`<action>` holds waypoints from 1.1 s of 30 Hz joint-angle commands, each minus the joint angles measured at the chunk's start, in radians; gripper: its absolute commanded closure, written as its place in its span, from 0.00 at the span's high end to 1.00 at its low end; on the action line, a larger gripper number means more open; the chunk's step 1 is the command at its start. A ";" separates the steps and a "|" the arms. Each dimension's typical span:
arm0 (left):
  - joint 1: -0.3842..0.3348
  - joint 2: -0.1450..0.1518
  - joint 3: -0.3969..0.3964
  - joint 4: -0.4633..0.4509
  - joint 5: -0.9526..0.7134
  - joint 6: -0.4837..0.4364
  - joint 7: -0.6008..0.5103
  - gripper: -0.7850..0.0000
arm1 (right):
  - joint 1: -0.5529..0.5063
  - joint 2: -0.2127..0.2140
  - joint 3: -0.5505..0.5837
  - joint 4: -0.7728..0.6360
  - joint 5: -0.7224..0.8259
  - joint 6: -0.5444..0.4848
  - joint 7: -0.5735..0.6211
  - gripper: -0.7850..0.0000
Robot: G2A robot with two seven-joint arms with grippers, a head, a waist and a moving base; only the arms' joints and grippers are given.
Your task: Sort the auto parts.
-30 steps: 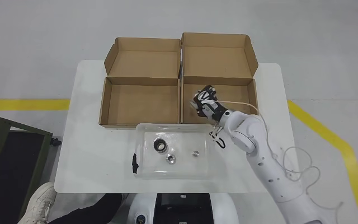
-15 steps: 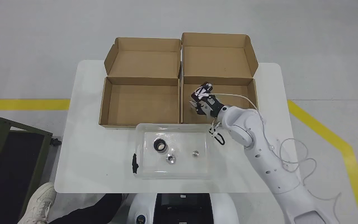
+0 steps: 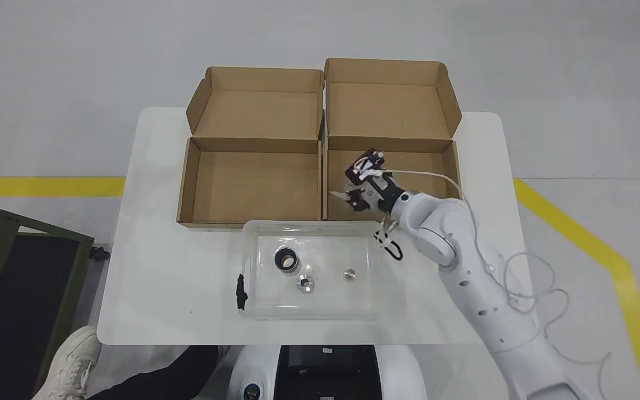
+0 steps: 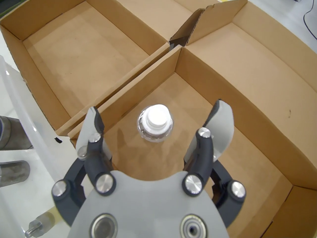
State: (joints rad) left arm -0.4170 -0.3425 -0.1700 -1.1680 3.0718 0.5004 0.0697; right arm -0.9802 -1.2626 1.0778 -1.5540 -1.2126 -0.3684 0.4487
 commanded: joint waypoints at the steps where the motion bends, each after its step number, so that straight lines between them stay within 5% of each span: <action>1: 0.000 0.000 0.000 0.000 0.000 0.000 0.000 1.00 | -0.019 0.003 0.014 -0.021 0.006 -0.013 -0.042 1.00; 10: 0.000 0.000 0.000 0.000 0.000 0.000 0.000 1.00 | -0.084 0.020 0.077 -0.100 0.027 -0.101 -0.111 1.00; 33: 0.000 0.000 0.000 0.000 0.000 0.000 0.000 1.00 | -0.404 0.081 0.157 -0.539 -0.149 -0.292 0.063 1.00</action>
State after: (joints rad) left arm -0.4170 -0.3425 -0.1700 -1.1680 3.0718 0.5004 0.0697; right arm -1.3777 -1.1834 1.2350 -2.0858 -1.3577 -0.6528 0.5043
